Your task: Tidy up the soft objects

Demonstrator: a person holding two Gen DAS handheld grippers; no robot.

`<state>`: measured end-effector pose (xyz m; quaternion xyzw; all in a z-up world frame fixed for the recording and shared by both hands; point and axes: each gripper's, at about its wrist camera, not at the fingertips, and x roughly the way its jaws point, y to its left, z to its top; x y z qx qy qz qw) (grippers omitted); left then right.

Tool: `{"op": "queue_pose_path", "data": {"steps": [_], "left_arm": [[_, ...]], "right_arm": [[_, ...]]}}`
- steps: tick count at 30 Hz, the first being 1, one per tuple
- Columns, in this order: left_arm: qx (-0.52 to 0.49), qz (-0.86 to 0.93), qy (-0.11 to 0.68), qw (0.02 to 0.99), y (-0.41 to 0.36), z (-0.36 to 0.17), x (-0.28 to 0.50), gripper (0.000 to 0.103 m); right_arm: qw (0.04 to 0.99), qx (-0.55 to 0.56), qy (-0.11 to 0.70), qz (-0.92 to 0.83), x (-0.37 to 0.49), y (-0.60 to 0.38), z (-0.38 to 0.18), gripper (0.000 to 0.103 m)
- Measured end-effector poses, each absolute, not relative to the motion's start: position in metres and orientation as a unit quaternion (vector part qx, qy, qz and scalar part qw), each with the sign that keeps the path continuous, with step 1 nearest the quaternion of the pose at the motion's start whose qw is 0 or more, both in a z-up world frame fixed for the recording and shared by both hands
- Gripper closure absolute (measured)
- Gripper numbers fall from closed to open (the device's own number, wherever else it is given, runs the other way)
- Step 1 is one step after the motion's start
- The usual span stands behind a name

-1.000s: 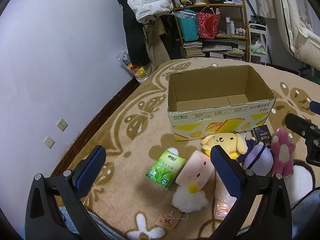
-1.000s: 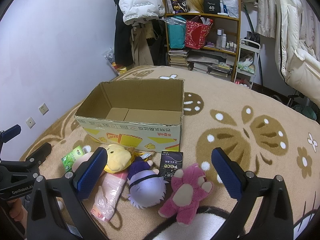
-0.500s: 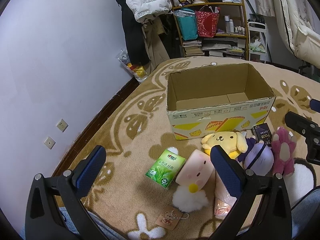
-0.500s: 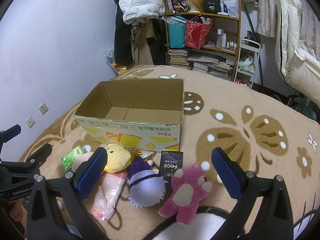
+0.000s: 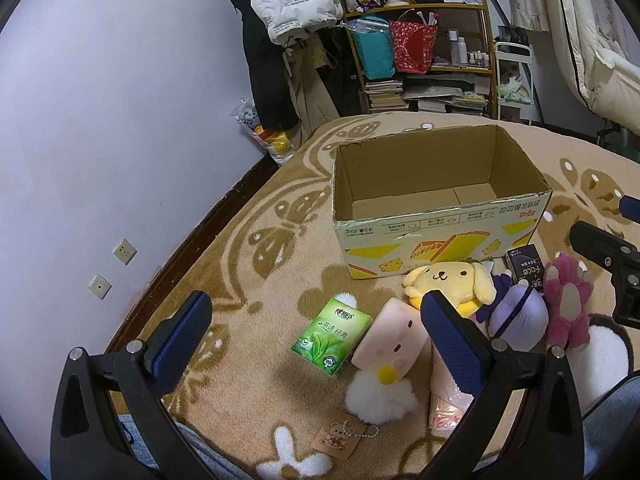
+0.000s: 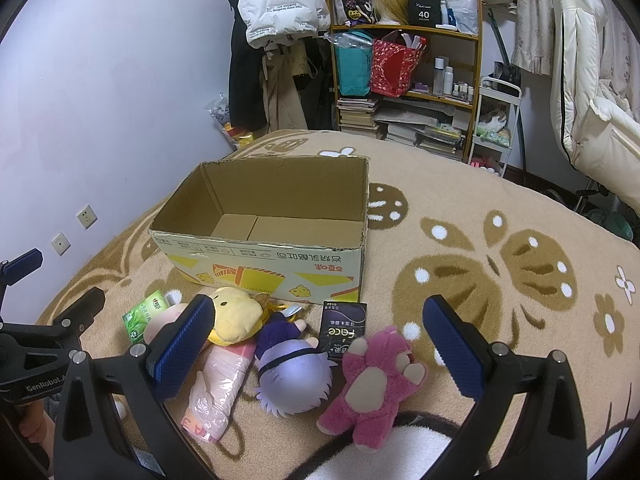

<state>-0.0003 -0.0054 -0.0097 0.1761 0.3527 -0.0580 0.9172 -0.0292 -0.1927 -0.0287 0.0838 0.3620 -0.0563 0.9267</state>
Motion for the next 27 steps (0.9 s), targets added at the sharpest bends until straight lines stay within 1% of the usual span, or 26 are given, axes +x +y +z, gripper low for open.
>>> {"op": "queue_pose_path", "data": {"steps": [27], "left_arm": [[0.183, -0.058, 0.355, 0.915, -0.0059, -0.0102, -0.0003, 0.000]], "right_arm": [[0.927, 0.081, 0.362, -0.057, -0.0291, -0.1912, -0.0287, 0.000]]}}
